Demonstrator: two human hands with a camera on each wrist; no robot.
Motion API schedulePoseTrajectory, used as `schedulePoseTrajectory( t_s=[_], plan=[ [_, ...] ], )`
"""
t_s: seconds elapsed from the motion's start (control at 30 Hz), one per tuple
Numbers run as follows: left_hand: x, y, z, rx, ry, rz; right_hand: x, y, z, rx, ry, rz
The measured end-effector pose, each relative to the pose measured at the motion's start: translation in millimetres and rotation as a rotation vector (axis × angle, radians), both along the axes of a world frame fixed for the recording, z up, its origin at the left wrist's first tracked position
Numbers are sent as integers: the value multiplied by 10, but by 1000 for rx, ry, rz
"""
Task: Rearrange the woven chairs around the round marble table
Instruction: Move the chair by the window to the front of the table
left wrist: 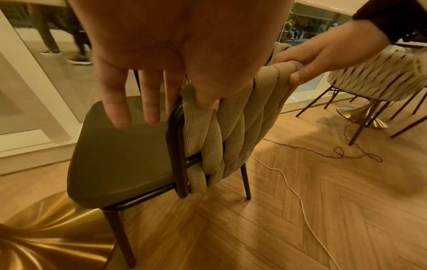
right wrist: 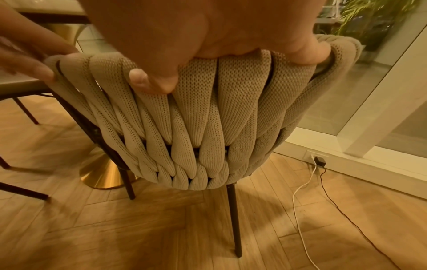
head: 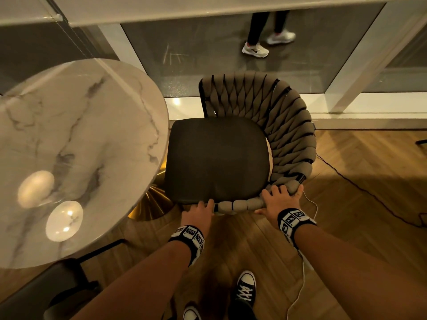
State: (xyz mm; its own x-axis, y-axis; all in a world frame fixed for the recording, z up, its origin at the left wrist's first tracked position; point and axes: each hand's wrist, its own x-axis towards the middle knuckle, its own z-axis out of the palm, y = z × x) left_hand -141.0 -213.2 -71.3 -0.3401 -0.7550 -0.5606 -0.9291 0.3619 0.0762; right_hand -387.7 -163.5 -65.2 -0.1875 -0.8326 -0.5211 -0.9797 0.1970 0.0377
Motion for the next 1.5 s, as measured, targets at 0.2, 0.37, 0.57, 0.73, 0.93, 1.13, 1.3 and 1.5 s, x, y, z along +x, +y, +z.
schedulePoseTrajectory(
  t_s=[0.2,0.37,0.57,0.73,0.93,1.13,1.3,1.5],
  plan=[
    [-54,59,-37,1,1,42,16,-7,-4,17,17,-14],
    [29,135,42,94,153,231,171,56,55,28,9,-101],
    [657,584,349,354,339,419,751,404,146,-62,-251,-240],
    [1911,1287,354,399,304,647,1594,747,250,148,-442,-108],
    [3226,2149,433,262,393,887,2748,1138,356,247,-523,34],
    [4271,2812,635,155,527,1031,3994,1544,534,307,-464,252],
    [5116,3418,513,168,466,1069,4927,1932,632,289,-373,532],
    [6017,4225,392,58,309,1252,5726,2210,629,239,-174,965]
  ],
)
